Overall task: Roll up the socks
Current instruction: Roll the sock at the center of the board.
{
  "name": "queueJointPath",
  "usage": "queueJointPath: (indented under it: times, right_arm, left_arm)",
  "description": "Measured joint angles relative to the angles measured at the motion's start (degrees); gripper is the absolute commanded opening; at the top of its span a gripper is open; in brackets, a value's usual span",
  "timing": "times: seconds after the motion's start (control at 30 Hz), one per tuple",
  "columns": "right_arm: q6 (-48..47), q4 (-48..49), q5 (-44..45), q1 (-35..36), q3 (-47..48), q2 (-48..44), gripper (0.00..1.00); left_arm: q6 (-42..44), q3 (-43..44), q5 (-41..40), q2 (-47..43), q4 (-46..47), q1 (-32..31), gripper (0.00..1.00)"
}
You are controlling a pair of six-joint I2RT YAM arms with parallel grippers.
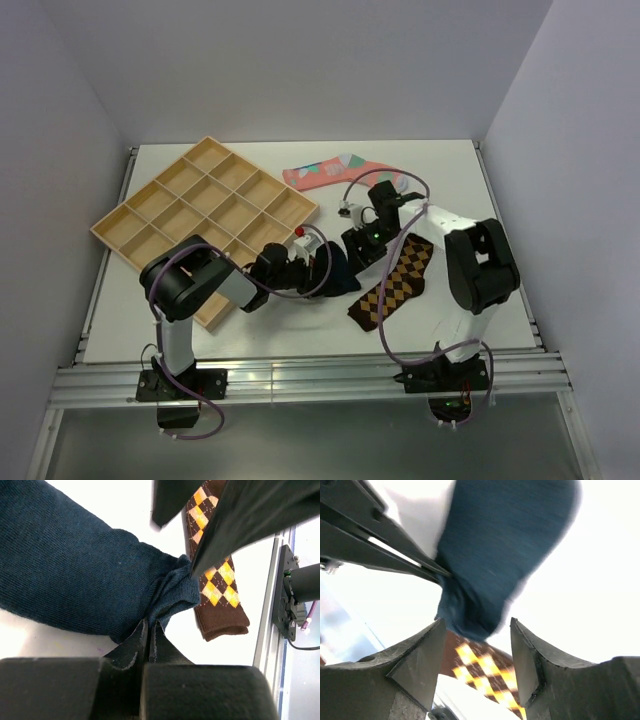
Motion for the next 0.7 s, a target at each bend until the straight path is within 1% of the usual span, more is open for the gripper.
queueJointPath:
  times: [0.17, 0.3, 0.53, 0.7]
  right_arm:
    - [1.7, 2.5, 7.3, -3.9, -4.4, -6.3, 0.52]
    - [2.5, 3.3, 13.9, -4.8, -7.9, -9.2, 0.5]
    - [3.7, 3.5, 22.1, -6.3, -10.6, -9.2, 0.48]
    - [4.8, 4.1, 23.5, -8.8, -10.2, -7.1, 0.48]
  left_arm:
    - [-0.1, 1.0, -0.1, -0.9, -3.3, 0.2, 0.0]
    - [-0.1, 1.3, -0.2, -1.4, -5.2, 0.2, 0.0]
    - [-0.1, 2.7, 1.0, -1.7, -8.4, 0.6, 0.0]
    - [-0.1, 3.1, 2.3, -1.9, -9.9, 1.2, 0.0]
